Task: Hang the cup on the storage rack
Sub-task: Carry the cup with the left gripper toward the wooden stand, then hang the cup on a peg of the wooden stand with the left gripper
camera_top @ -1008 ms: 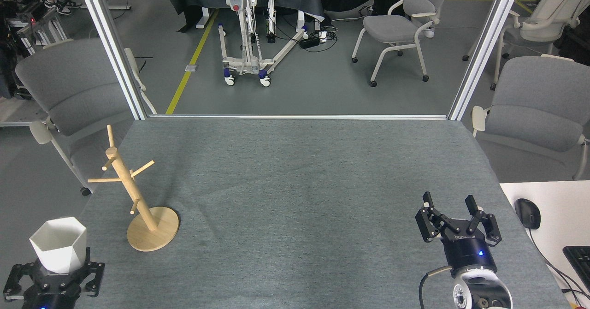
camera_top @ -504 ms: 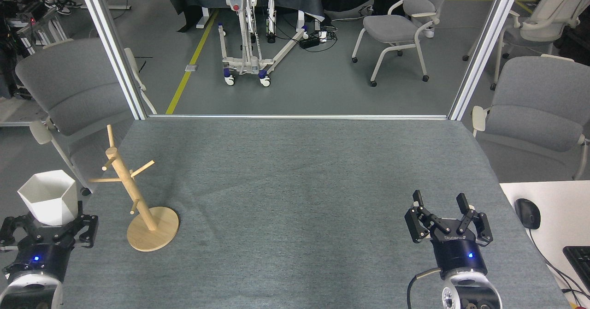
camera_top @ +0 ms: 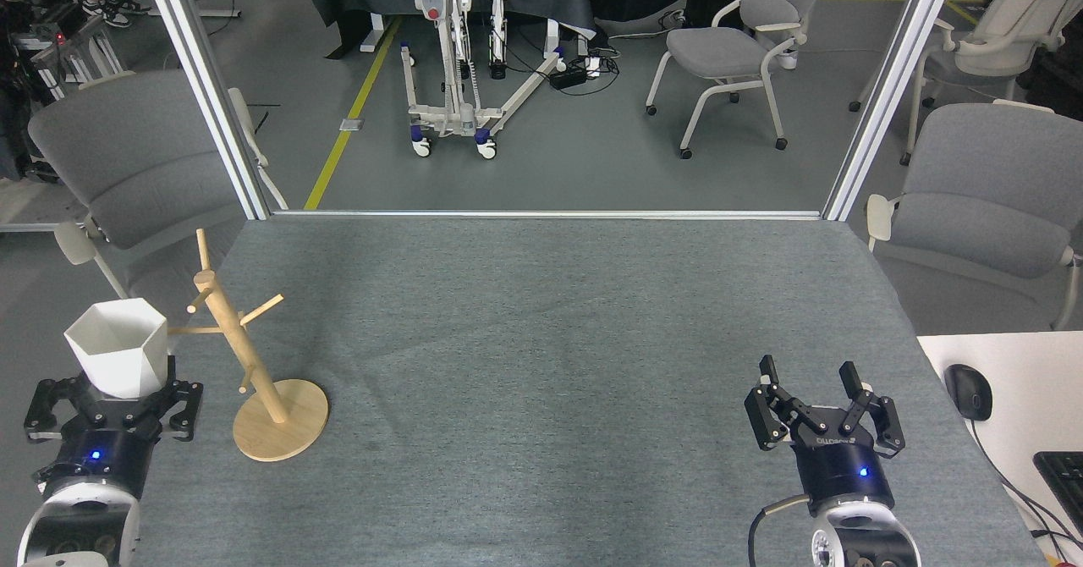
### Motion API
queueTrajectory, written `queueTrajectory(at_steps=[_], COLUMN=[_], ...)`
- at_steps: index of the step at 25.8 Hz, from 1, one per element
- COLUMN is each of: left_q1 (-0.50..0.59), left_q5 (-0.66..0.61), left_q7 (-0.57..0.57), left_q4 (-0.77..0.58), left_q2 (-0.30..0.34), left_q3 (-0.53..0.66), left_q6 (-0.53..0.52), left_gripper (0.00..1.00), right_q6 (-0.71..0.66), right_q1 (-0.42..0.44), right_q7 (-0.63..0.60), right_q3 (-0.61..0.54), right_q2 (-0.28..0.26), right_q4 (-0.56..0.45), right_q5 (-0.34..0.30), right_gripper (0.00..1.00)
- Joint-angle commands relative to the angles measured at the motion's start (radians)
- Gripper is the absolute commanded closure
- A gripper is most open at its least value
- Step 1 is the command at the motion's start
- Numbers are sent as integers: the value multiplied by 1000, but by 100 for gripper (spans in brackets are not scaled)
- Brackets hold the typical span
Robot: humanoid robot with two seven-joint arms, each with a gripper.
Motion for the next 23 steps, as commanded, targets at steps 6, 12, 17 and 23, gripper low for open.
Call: queueTrajectory(at_steps=[6, 12, 17, 23], left_q1=[4, 5, 5, 4], left_q5=[-73, -110, -136, -141], left_q7=[0, 3, 1, 0], left_q4=[-8, -8, 4, 15], left_q2=[-13, -22, -31, -53], left_q3=[-37, -51, -75, -75], left_q6=[2, 2, 4, 5], left_gripper=[100, 100, 100, 37], right_q6=[0, 0, 3, 4], right_q1=[-13, -13, -16, -13], right_q7=[-1, -1, -2, -2], right_q3=[2, 0, -1, -3], right_q2=[-2, -8, -4, -7], right_q4=[12, 14, 38, 51], right_q5=[-2, -2, -2, -3], right_gripper=[0, 0, 0, 0])
